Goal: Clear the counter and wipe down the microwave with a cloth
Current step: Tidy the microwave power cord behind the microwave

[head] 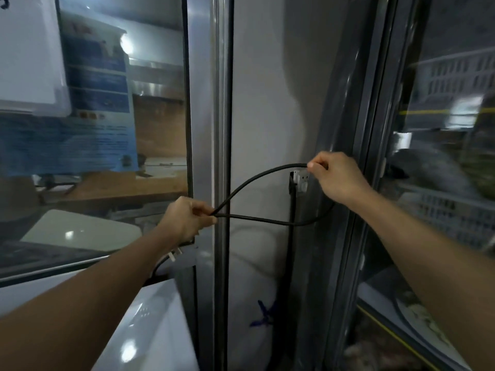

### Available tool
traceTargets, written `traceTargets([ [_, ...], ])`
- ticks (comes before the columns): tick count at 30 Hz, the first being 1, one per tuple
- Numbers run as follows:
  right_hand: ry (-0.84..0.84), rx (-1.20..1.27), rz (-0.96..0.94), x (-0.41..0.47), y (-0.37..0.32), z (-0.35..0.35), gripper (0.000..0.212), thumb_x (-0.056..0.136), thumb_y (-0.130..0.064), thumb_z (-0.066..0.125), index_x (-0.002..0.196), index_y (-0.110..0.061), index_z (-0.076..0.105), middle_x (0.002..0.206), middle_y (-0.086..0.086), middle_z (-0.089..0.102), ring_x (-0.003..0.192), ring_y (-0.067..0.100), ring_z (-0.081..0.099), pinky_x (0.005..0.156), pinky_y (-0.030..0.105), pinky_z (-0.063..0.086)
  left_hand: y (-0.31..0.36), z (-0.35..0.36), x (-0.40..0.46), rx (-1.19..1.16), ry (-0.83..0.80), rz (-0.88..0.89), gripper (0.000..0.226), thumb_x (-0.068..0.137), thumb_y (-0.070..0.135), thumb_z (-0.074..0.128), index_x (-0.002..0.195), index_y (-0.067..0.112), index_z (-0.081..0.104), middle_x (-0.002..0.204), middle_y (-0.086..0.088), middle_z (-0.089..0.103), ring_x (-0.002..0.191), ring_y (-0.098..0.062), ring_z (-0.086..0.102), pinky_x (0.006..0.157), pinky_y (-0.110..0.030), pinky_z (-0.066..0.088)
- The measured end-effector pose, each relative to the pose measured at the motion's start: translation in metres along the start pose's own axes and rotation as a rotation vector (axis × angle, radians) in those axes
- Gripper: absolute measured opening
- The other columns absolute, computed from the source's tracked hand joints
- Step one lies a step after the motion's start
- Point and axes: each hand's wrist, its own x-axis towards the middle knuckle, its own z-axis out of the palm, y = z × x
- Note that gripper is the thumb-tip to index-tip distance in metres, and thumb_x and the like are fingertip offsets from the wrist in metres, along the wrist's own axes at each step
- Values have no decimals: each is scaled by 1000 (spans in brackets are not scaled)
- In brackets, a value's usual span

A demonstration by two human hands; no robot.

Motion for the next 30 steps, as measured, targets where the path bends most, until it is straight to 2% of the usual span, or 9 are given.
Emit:
traceTargets([
  [3,-76,-161,-99,-4,3,24,18,94,-24,51,108,-17,60,107,6,64,100,26,58,87,38,45,-1,-6,4,39,9,37,7,81,13,72,87,13,74,75,-8,65,63,-14,52,56,-19,42],
  [6,-168,-311,-333,-8,-14,56,42,90,-32,57,129,-18,50,123,7,56,116,27,50,99,44,38,1,-9,7,79,-7,73,6,80,14,73,86,17,73,81,-7,68,71,-13,57,63,-19,42],
  [8,-216,-195,-379,-10,-30,76,35,92,-27,56,126,-17,54,117,6,57,108,23,54,96,41,42,-1,-9,9,79,-6,87,7,80,15,73,86,17,73,77,-3,66,70,-11,57,62,-17,42],
  [11,-195,-19,-340,-7,-40,94,17,94,-18,54,105,-15,66,95,3,62,87,18,57,75,29,45,-7,-7,10,56,-29,100,8,81,13,72,89,16,73,70,5,63,64,-5,55,59,-13,40],
  [14,-180,109,-240,-2,-36,98,14,94,-15,54,97,-12,68,86,-2,61,80,12,53,58,18,35,-25,-5,13,53,-48,52,9,81,14,72,89,18,73,83,1,70,79,-10,64,71,-20,48],
  [21,-193,141,-75,-7,4,131,15,96,-10,48,89,-16,60,75,-6,56,77,15,51,59,22,37,-67,-9,13,158,-58,-28,12,83,15,70,94,16,74,87,-1,70,79,-12,62,70,-20,45],
  [25,-288,-127,-228,-18,8,162,33,87,-1,51,116,-11,63,111,12,63,103,30,56,89,36,45,-69,-9,17,178,-42,-41,13,81,14,71,94,16,74,89,-1,69,83,-12,62,69,-18,44],
  [28,-365,-246,-365,-33,-10,190,54,87,-19,58,139,-17,42,139,8,47,128,28,41,109,39,28,-70,-6,21,185,-28,-51,13,80,15,73,93,16,75,87,-1,70,78,-11,60,62,-15,43],
  [30,-399,-280,-371,-41,-22,208,66,87,-38,61,143,-20,32,144,5,39,132,25,34,112,40,22,-71,-5,23,200,-35,-50,10,81,16,72,91,16,75,86,-1,70,79,-13,62,62,-16,44],
])
